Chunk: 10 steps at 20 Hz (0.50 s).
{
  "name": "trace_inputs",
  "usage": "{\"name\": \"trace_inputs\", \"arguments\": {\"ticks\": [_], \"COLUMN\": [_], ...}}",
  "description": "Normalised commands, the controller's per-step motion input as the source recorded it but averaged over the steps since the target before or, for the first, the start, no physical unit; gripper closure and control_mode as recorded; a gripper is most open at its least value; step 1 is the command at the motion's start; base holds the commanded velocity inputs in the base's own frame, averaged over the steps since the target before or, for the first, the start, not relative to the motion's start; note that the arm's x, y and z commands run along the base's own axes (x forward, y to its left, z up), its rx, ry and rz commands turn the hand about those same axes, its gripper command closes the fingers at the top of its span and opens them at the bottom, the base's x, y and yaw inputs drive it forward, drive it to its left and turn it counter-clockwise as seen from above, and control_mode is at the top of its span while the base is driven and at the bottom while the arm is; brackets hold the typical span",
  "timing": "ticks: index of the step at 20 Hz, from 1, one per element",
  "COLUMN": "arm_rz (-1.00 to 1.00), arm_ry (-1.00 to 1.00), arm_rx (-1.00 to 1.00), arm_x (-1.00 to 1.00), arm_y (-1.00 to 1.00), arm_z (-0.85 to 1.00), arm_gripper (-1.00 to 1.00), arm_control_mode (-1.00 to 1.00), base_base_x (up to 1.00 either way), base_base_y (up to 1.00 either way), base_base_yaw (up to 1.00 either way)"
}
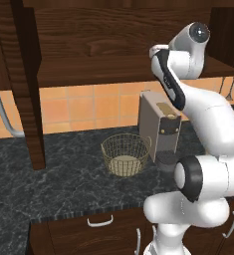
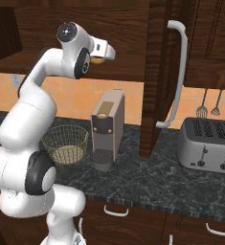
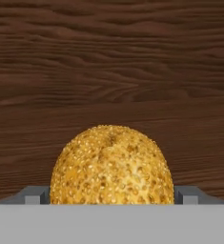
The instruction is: Open the cabinet, pick up the bread from the cabinet and place it in the basket. Then move the basket to the dining counter.
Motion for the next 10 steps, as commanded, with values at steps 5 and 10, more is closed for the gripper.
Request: {"name": "trace_inputs", "arguments": {"ticks": [5, 10], "arm_rz": [0.00, 0.01], "arm_ry": [0.20, 0.33], "arm_rx": [0.00, 0.00], "arm_x": [-1.00, -1.00], "arm_y": [0.73, 0.70], "arm_z": [0.07, -0.06], "arm_gripper": [1.00, 1.00], "arm_control_mode": [-1.00, -1.00], "base_base_x": [0.00, 0.00], "base_base_y": [0.00, 0.00], "base_base_yaw": [0.00, 0.00]}}
